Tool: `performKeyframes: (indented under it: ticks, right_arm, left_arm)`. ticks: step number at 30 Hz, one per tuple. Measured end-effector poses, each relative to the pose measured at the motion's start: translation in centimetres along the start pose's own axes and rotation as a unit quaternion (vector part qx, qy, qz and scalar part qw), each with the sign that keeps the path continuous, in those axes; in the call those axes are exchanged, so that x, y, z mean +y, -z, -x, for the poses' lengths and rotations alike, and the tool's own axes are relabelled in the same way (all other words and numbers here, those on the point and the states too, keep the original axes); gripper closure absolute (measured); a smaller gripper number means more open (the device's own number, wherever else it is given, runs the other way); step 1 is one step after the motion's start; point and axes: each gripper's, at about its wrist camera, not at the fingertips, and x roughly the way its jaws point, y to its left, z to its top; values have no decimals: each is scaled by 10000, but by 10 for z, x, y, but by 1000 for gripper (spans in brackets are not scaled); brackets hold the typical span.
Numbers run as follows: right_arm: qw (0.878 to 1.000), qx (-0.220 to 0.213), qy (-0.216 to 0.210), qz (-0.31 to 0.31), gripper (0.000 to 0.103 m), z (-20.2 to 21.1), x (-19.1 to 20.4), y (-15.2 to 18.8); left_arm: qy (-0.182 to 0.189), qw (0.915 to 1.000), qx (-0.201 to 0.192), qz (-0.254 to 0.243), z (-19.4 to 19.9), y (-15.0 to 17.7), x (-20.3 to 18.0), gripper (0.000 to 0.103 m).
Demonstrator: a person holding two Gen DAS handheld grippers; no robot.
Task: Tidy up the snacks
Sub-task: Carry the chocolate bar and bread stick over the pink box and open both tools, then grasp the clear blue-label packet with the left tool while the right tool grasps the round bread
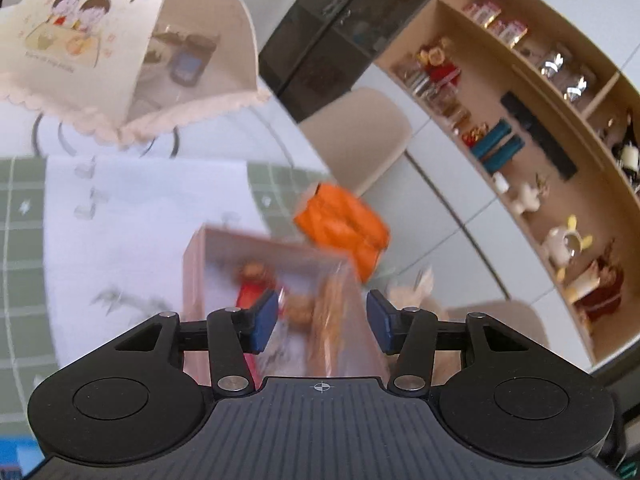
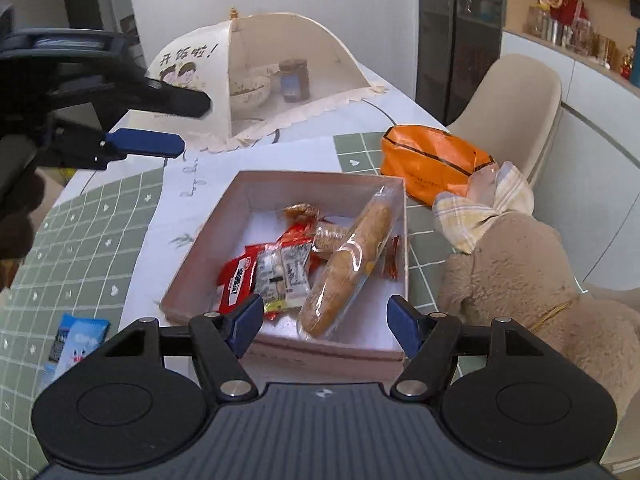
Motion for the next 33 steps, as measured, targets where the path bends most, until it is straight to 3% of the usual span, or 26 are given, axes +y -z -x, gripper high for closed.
performKeyframes:
  ticks: [4, 7, 9, 11, 15, 19, 20, 21, 22, 24, 28, 33]
  right_arm:
    - [9998, 98, -125, -93, 33, 9, -1, 21]
    - [9965, 404, -731, 55, 33, 18, 13, 47]
    - [9914, 541, -1112, 417, 32, 23, 36, 67]
    - [9815, 732, -1625, 699, 31, 25, 62, 83]
    - [9551, 1051, -2515, 1164, 29, 16, 122, 105]
    - [9472, 1021, -2316, 1969, 29, 2, 178, 120]
    - [9478, 940, -2221, 2084, 32, 2, 184, 121]
    - [9483, 862, -2170, 2151, 45, 4, 187, 122]
    - [9477, 844, -2195, 2158, 49, 6, 185, 120]
    - [9500, 805, -2226, 2035, 52, 11, 172, 117]
    - [9685, 508, -1797, 1645, 52, 21, 135, 106]
    - [9887, 423, -1168, 836, 52, 18, 87, 96]
  left_arm:
    - [-431, 9967, 427, -534, 30, 60, 14, 49]
    - [-946, 9901, 789, -673, 55, 101, 37, 49]
    - [-1394, 9852, 896, -437, 76, 119, 60, 49]
    - [-1933, 9782, 748, -88, 95, 127, 83, 50]
    - [-2493, 9659, 356, 606, 118, 132, 113, 50]
    - [-2413, 9681, 350, 573, 124, 136, 112, 50]
    - [-2371, 9694, 358, 525, 124, 137, 110, 49]
    - [-2321, 9707, 370, 498, 124, 138, 109, 49]
    - [-2276, 9716, 393, 510, 123, 139, 108, 49]
    - [-2186, 9730, 451, 580, 117, 146, 106, 50]
    - [-1794, 9797, 680, 577, 97, 155, 91, 50]
    - [-1547, 9814, 1132, 75, 52, 161, 60, 50]
